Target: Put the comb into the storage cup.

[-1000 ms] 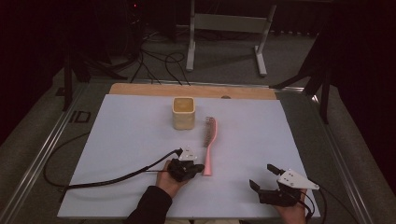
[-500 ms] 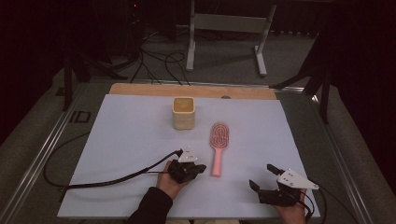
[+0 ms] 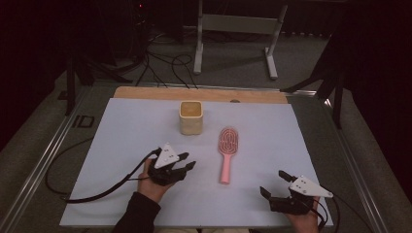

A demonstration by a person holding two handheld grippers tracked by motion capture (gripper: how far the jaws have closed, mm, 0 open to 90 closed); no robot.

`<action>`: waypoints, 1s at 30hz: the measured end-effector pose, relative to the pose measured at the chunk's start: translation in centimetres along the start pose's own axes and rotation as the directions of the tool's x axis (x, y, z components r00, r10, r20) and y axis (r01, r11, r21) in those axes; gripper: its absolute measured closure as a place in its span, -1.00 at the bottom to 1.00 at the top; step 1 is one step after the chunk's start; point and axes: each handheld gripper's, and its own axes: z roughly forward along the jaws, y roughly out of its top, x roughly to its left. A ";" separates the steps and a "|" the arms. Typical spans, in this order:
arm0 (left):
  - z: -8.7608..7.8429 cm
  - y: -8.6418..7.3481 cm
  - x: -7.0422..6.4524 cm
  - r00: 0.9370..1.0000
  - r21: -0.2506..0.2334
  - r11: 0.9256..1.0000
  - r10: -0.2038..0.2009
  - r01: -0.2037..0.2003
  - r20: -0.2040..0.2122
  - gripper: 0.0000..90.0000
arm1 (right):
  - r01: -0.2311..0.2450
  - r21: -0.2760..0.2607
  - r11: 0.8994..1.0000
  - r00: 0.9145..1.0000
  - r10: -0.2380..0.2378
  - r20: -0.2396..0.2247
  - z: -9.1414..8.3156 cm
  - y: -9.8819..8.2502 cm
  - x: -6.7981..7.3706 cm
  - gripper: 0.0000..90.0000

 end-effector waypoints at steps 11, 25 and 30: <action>-8.2 -2.6 4.5 0.961 -0.115 0.988 -0.129 0.103 -0.243 -0.65 | -0.016 -0.001 1.000 1.000 0.016 0.009 0.1 0.1 -0.1 -0.80; -13.3 -8.4 6.3 0.902 -0.137 0.974 -0.220 0.181 -0.372 -1.00 | -0.014 0.017 1.000 1.000 0.013 0.016 0.4 0.4 0.3 -0.82; -14.3 -9.4 6.1 0.897 -0.164 0.971 -0.223 0.172 -0.381 -1.00 | -0.013 0.015 1.000 1.000 0.012 0.021 0.4 0.4 0.4 -0.82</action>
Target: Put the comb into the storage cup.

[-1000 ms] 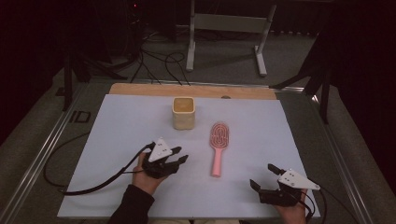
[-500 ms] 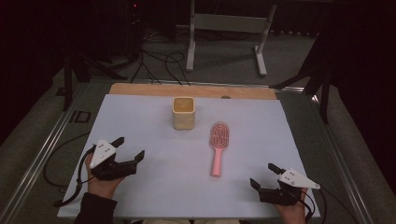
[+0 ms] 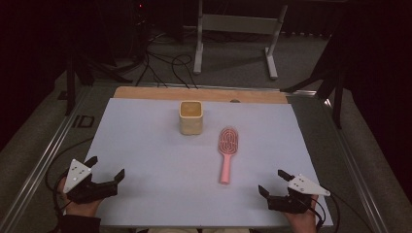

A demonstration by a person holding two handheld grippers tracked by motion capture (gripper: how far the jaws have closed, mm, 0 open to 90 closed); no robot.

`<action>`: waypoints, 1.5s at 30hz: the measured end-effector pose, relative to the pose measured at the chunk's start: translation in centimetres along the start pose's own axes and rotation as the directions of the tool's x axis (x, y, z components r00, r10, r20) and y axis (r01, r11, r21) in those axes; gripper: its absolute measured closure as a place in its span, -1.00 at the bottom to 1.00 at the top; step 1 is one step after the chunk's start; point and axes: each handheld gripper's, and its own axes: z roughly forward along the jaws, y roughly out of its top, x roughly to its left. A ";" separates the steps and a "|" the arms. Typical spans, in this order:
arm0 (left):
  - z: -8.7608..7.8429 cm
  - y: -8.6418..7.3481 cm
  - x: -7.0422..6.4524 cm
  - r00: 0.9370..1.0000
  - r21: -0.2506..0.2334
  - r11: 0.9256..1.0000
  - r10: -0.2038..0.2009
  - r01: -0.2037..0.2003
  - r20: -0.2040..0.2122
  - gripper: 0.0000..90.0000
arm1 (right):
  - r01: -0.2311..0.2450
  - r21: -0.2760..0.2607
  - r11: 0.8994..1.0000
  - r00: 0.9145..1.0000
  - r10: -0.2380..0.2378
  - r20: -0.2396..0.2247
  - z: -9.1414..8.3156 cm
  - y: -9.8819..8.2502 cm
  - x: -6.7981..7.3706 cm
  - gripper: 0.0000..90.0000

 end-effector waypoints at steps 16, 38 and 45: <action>-0.2 -0.8 0.7 0.999 -0.011 1.000 -0.026 0.025 -0.032 -1.00 | -0.019 0.020 1.000 0.999 0.018 0.045 -0.2 2.2 0.5 -0.84; 0.1 -1.2 0.7 0.998 -0.020 0.999 -0.041 0.040 -0.054 -1.00 | -0.041 0.157 0.987 0.999 0.035 0.038 6.2 7.9 3.0 -0.84; 0.2 -1.2 0.8 0.997 -0.020 0.999 -0.041 0.040 -0.058 -1.00 | -0.057 0.192 0.980 0.998 0.051 0.039 8.5 9.2 3.9 -0.84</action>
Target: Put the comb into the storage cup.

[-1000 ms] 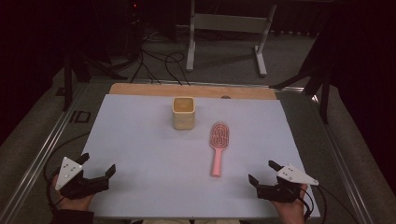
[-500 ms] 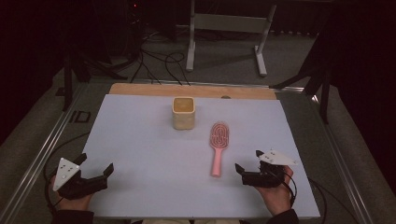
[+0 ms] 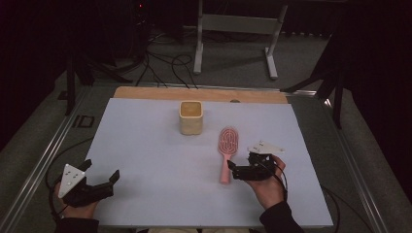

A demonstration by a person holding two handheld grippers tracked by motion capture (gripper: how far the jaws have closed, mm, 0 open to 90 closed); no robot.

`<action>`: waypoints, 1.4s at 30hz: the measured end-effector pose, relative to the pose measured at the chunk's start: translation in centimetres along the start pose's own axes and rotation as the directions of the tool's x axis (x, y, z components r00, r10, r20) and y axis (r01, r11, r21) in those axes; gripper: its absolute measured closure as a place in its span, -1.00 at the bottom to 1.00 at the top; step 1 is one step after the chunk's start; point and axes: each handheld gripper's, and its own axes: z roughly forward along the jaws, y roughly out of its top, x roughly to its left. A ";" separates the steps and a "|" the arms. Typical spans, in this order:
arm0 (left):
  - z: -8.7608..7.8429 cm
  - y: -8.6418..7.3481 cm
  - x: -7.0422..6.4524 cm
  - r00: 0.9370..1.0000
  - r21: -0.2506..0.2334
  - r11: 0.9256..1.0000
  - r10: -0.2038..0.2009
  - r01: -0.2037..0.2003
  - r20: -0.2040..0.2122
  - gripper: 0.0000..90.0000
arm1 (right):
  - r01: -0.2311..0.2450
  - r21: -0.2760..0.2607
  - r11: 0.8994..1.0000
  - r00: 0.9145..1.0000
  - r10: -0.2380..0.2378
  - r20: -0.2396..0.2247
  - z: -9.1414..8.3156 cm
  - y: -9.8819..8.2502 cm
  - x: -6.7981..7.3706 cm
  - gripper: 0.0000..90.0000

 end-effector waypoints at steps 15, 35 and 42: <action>0.3 -0.1 -0.1 1.000 0.006 1.000 0.005 -0.005 -0.003 -1.00 | -0.014 0.110 0.994 0.999 0.009 0.042 4.8 1.5 1.6 -0.83; 0.4 -0.1 -0.2 1.000 0.014 1.000 0.017 -0.017 -0.001 -1.00 | -0.117 0.286 0.951 0.983 0.070 0.169 9.3 0.0 0.8 -0.65; 0.4 -0.1 -0.2 1.000 0.018 1.000 0.022 -0.022 -0.001 -1.00 | -0.126 0.331 0.935 0.978 0.062 0.199 9.2 -0.4 0.5 -0.36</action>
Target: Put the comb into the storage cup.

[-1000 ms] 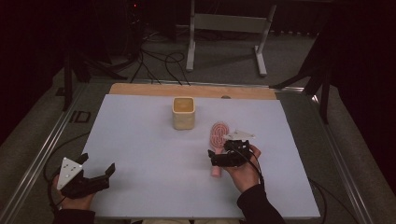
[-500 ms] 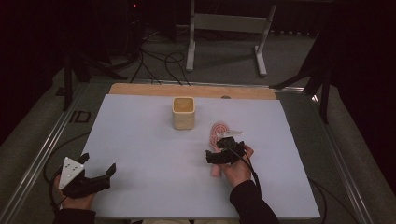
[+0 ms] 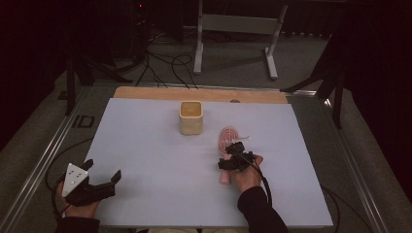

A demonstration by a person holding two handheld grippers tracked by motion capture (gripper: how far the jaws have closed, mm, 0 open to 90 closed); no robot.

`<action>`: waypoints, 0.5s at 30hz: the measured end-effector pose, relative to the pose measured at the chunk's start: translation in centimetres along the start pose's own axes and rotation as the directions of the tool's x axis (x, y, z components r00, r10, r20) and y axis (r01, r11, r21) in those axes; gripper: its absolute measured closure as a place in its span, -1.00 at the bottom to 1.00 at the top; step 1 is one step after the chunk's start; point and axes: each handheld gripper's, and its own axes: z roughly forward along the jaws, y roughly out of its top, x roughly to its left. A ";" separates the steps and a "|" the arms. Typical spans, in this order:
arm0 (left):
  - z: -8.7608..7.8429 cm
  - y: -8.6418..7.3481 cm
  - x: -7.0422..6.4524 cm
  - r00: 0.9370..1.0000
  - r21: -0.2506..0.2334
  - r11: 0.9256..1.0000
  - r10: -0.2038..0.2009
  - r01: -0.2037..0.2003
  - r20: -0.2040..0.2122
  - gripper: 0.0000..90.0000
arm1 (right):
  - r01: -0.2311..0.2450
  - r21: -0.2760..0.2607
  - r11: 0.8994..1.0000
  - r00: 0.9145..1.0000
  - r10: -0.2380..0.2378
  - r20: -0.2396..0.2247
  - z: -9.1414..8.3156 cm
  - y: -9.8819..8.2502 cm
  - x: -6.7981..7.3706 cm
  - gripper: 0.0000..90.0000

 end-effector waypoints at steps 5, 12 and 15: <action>0.0 0.0 0.0 1.000 0.001 1.000 0.000 0.000 -0.001 -1.00 | 0.010 0.016 1.000 1.000 -0.010 -0.018 -0.3 0.0 -0.8 -0.07; 0.1 0.0 -0.1 1.000 0.003 1.000 0.001 -0.001 -0.001 -1.00 | 0.003 0.049 0.999 0.999 -0.001 -0.043 -0.5 0.0 -2.2 0.31; 0.1 -0.1 -0.1 1.000 0.005 1.000 0.002 -0.002 -0.001 -1.00 | -0.007 0.063 0.998 0.998 0.011 -0.066 -0.4 -0.1 -2.8 0.40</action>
